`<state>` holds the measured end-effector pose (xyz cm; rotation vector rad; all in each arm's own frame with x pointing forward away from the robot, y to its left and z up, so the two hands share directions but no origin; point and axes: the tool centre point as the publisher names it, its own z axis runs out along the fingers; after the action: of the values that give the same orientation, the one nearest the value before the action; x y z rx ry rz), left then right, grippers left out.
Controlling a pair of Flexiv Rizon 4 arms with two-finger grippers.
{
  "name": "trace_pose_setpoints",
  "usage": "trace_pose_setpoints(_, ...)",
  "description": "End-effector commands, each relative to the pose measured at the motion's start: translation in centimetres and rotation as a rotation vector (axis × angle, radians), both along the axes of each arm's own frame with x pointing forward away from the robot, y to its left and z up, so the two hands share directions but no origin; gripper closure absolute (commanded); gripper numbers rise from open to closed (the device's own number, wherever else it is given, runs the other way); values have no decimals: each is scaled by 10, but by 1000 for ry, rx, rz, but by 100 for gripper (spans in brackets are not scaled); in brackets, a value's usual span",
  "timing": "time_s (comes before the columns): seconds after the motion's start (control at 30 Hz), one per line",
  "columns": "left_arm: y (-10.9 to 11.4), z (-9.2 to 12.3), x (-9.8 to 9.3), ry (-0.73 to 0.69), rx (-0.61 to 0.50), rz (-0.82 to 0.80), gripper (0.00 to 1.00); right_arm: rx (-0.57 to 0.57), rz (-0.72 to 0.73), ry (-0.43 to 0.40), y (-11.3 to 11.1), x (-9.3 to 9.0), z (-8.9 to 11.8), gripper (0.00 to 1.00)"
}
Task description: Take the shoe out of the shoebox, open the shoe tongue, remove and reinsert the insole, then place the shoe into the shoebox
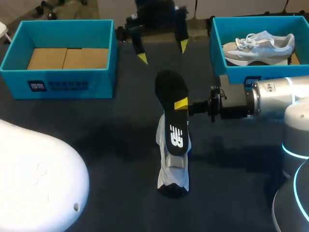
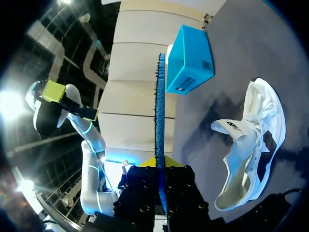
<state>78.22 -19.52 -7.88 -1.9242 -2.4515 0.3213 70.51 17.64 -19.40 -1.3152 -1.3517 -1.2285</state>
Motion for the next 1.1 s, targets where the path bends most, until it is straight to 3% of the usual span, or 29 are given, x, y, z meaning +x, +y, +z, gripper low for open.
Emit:
trace_pose_setpoints(0.03, -5, -1, 5, 41, 276, -29, 0, -1, -1, 0, 2, 0, -1, 100)
trace_pose_setpoints(0.2, -14, -4, 4, 13, 264, -49, 0, -1, -1, 0, 2, 0, -1, 100)
trace_pose_setpoints(0.33, -14, -8, 4, -6, 165, -53, 0, -1, -1, 0, 2, 0, -1, 100)
trace_pose_setpoints(0.63, -22, -23, -12, -116, -154, -74, 0, -1, -1, 0, 2, 0, -1, 100)
trace_pose_setpoints(0.87, -17, -18, -17, -152, -534, -17, 0, -1, -1, 0, 2, 0, -1, 100)
trace_pose_setpoints(1.1, 1, -6, -33, -209, -727, 14, 0, -1, -1, 0, 2, 0, -1, 100)
